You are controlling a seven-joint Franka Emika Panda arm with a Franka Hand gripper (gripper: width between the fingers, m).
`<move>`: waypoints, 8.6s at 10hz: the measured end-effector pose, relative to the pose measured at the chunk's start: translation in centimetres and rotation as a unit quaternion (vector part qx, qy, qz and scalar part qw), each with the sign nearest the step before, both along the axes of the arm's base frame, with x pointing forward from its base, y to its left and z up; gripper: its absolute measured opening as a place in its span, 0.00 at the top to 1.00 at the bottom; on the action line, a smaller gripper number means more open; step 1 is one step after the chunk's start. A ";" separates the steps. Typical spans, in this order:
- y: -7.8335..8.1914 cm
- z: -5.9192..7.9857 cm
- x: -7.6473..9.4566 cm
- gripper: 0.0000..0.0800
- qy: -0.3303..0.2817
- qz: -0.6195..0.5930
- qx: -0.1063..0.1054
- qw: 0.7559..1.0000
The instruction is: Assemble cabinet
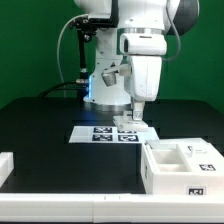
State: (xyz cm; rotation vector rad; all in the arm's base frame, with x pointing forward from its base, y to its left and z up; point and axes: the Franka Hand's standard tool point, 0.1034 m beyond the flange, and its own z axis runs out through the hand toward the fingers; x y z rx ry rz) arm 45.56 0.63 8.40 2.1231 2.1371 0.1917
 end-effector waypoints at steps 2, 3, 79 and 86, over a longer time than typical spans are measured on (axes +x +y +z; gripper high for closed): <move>-2.1 -0.1 -0.1 0.92 0.001 -0.013 0.012 1.000; -0.9 -0.2 -0.2 0.92 0.006 -0.031 0.018 0.999; 5.9 2.2 10.9 0.01 0.097 -0.146 0.037 0.984; 6.5 1.9 8.3 0.01 0.028 -0.401 0.097 0.910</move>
Offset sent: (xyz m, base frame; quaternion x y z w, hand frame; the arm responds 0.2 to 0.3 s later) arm 0.0063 0.0566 0.0020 0.1543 -0.0618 0.1433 0.9756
